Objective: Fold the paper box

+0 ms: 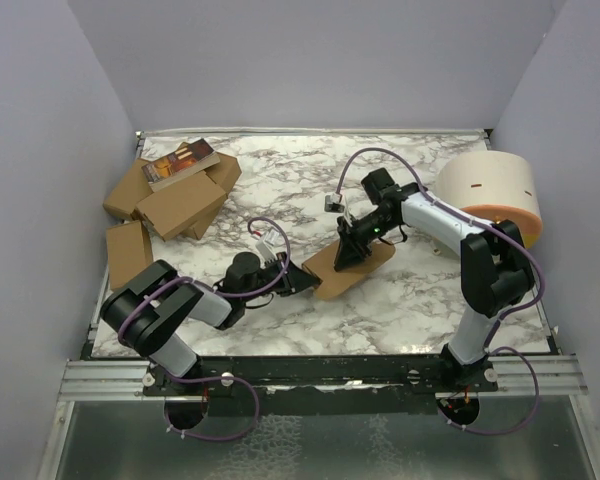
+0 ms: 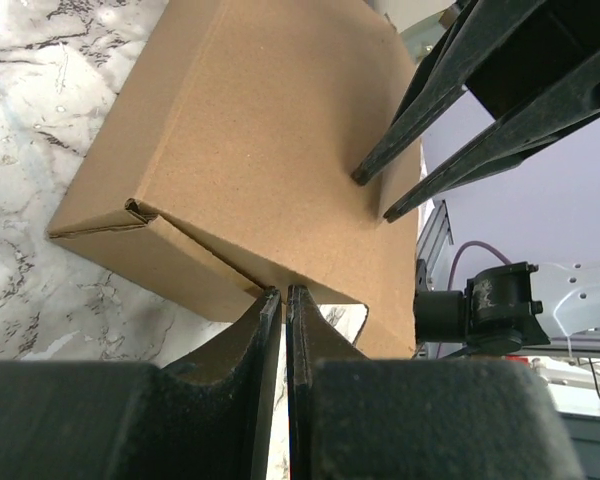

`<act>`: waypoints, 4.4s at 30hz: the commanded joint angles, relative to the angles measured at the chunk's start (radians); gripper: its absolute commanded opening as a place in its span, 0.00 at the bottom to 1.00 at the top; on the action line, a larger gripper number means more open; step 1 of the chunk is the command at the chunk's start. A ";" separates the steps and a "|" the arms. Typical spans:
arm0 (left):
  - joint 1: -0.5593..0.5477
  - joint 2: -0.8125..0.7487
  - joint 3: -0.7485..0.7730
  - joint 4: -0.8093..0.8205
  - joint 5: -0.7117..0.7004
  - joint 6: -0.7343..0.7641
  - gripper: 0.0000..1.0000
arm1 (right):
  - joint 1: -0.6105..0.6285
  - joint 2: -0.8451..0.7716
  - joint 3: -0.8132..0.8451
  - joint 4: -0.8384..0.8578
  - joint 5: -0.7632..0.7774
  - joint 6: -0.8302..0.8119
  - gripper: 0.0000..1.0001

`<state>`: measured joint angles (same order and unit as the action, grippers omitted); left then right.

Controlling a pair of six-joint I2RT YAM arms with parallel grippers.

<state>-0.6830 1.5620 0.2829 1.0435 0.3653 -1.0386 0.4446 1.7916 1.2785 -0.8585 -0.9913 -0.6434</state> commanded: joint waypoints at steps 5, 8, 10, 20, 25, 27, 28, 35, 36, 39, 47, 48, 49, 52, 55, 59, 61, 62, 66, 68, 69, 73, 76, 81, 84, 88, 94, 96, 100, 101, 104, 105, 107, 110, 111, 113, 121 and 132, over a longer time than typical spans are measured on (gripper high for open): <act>-0.002 0.003 -0.007 0.087 -0.023 -0.011 0.10 | 0.013 0.019 -0.002 0.013 0.026 0.003 0.22; 0.008 -0.059 -0.024 -0.006 -0.043 0.027 0.12 | 0.013 0.018 -0.007 0.011 0.036 -0.001 0.22; 0.014 -0.126 -0.027 -0.118 -0.074 0.072 0.13 | 0.013 0.023 -0.013 0.014 0.046 -0.001 0.22; 0.023 -0.392 0.048 -0.528 -0.170 0.260 0.26 | 0.013 0.062 -0.065 0.060 0.111 0.009 0.22; 0.023 -0.281 0.094 -0.382 -0.044 0.236 0.25 | 0.013 0.070 -0.073 0.074 0.117 0.013 0.22; 0.014 -0.230 0.110 -0.320 -0.009 0.214 0.24 | 0.013 0.068 -0.073 0.074 0.104 0.013 0.22; 0.006 -0.209 0.122 -0.304 -0.002 0.210 0.23 | 0.013 0.064 -0.071 0.074 0.091 0.010 0.22; -0.049 -0.087 0.178 -0.261 0.005 0.202 0.22 | 0.010 -0.010 -0.069 0.068 0.009 -0.020 0.25; -0.051 -0.069 0.179 -0.253 0.008 0.200 0.21 | 0.008 -0.021 -0.074 0.071 0.011 -0.021 0.25; -0.053 -0.024 0.176 -0.232 0.013 0.191 0.21 | -0.014 -0.041 -0.089 0.085 0.021 -0.021 0.25; -0.051 0.007 0.183 -0.262 -0.011 0.206 0.21 | -0.049 -0.016 -0.132 0.140 0.155 0.017 0.25; -0.052 0.005 0.184 -0.266 -0.011 0.208 0.21 | -0.049 -0.007 -0.132 0.140 0.158 0.019 0.25; -0.052 0.001 0.185 -0.269 -0.013 0.212 0.21 | -0.049 0.001 -0.130 0.138 0.157 0.019 0.25; -0.050 -0.021 0.188 -0.278 -0.020 0.226 0.21 | -0.049 0.004 -0.124 0.138 0.151 0.020 0.25; -0.050 -0.072 0.189 -0.307 -0.039 0.254 0.22 | -0.050 -0.022 -0.117 0.122 0.098 0.008 0.25; -0.046 -0.163 0.192 -0.392 -0.091 0.325 0.25 | -0.075 -0.073 -0.093 0.090 -0.047 -0.010 0.29; -0.041 -0.214 0.182 -0.419 -0.121 0.362 0.26 | -0.096 -0.096 -0.089 0.097 -0.090 -0.001 0.34; -0.039 -0.243 0.173 -0.424 -0.138 0.372 0.28 | -0.108 -0.104 -0.092 0.112 -0.095 0.015 0.36; -0.023 -0.344 0.115 -0.416 -0.204 0.394 0.43 | -0.150 -0.132 -0.117 0.231 -0.022 0.113 0.43; -0.014 -0.389 0.076 -0.395 -0.233 0.389 0.56 | -0.166 -0.143 -0.123 0.300 0.050 0.178 0.48; -0.009 -0.405 0.056 -0.382 -0.246 0.380 0.64 | -0.170 -0.146 -0.122 0.332 0.090 0.213 0.50; 0.019 -0.426 0.000 -0.357 -0.241 0.332 0.87 | -0.177 -0.122 -0.103 0.390 0.222 0.270 0.53; 0.035 -0.407 -0.021 -0.334 -0.202 0.296 0.87 | -0.193 -0.073 -0.083 0.378 0.258 0.277 0.52; 0.039 -0.362 -0.054 -0.257 -0.175 0.247 0.86 | -0.222 -0.030 -0.077 0.366 0.260 0.280 0.46; 0.040 -0.328 -0.057 -0.224 -0.165 0.231 0.86 | -0.222 -0.014 -0.076 0.366 0.259 0.278 0.40; 0.040 -0.294 -0.054 -0.200 -0.155 0.219 0.86 | -0.224 0.000 -0.082 0.375 0.285 0.288 0.38; 0.040 -0.253 -0.056 -0.181 -0.163 0.181 0.85 | -0.234 0.006 -0.091 0.384 0.274 0.303 0.30; 0.040 -0.228 -0.049 -0.181 -0.161 0.162 0.85 | -0.237 0.012 -0.095 0.383 0.267 0.309 0.28; 0.040 -0.178 -0.042 -0.152 -0.148 0.136 0.85 | -0.239 0.019 -0.103 0.388 0.255 0.315 0.21; 0.040 -0.167 -0.040 -0.145 -0.145 0.131 0.85 | -0.239 0.021 -0.103 0.389 0.257 0.315 0.21; 0.040 -0.151 -0.038 -0.141 -0.147 0.124 0.85 | -0.239 0.027 -0.101 0.392 0.262 0.317 0.19; 0.040 -0.148 -0.038 -0.143 -0.149 0.123 0.85 | -0.238 0.029 -0.101 0.392 0.264 0.317 0.18; 0.040 -0.149 -0.037 -0.148 -0.152 0.124 0.85 | -0.239 0.031 -0.100 0.392 0.271 0.315 0.19; 0.040 -0.150 -0.039 -0.151 -0.156 0.123 0.85 | -0.242 0.015 -0.097 0.388 0.264 0.307 0.23; 0.040 -0.150 -0.040 -0.151 -0.158 0.123 0.85 | -0.244 0.005 -0.098 0.388 0.255 0.305 0.24; 0.040 -0.147 -0.040 -0.150 -0.161 0.121 0.85 | -0.248 -0.020 -0.102 0.391 0.244 0.302 0.29; 0.040 -0.135 -0.041 -0.136 -0.159 0.117 0.85 | -0.265 -0.021 -0.120 0.399 0.248 0.296 0.32; 0.040 -0.121 -0.048 -0.117 -0.154 0.107 0.85 | -0.270 0.018 -0.118 0.388 0.229 0.297 0.22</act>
<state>-0.6476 1.4269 0.2317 0.8825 0.1967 -0.9257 0.1810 1.7897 1.1694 -0.4778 -0.7341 -0.3386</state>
